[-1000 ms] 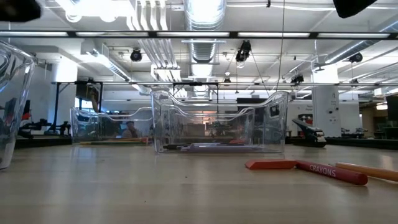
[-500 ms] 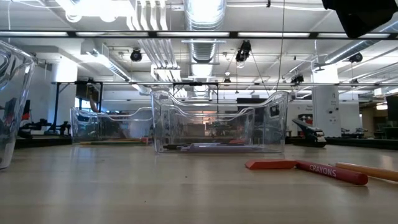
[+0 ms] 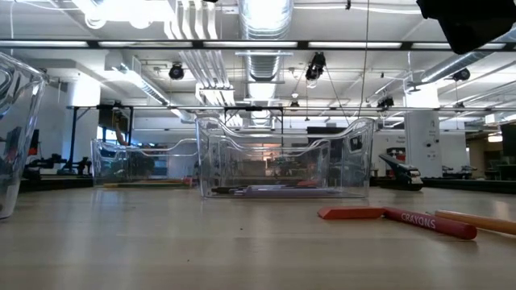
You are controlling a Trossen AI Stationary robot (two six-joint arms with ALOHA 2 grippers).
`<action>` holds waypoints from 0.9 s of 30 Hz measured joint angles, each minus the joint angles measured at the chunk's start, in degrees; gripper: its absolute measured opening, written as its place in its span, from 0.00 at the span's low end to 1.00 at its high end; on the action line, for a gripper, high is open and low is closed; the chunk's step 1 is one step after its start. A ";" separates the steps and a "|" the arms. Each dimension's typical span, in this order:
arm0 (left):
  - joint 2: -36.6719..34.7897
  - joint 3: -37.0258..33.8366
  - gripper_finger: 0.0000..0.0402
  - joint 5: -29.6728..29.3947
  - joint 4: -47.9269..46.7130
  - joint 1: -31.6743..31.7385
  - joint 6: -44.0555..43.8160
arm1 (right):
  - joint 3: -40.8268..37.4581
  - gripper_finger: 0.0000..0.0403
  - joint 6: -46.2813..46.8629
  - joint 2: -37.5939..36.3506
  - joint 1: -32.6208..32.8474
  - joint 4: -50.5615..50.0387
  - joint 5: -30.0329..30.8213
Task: Sort crayons/erasers/pens/pencils in bins
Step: Put the orange eraser into the top right transparent bin
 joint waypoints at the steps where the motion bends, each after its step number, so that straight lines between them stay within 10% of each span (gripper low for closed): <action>1: -0.01 0.08 0.43 0.00 0.24 0.22 0.18 | 0.00 0.54 0.60 0.00 0.00 0.00 -0.02; 27: -5.42 0.67 0.43 -0.44 -4.83 4.00 7.78 | 2.58 0.54 8.48 0.74 0.51 0.40 0.00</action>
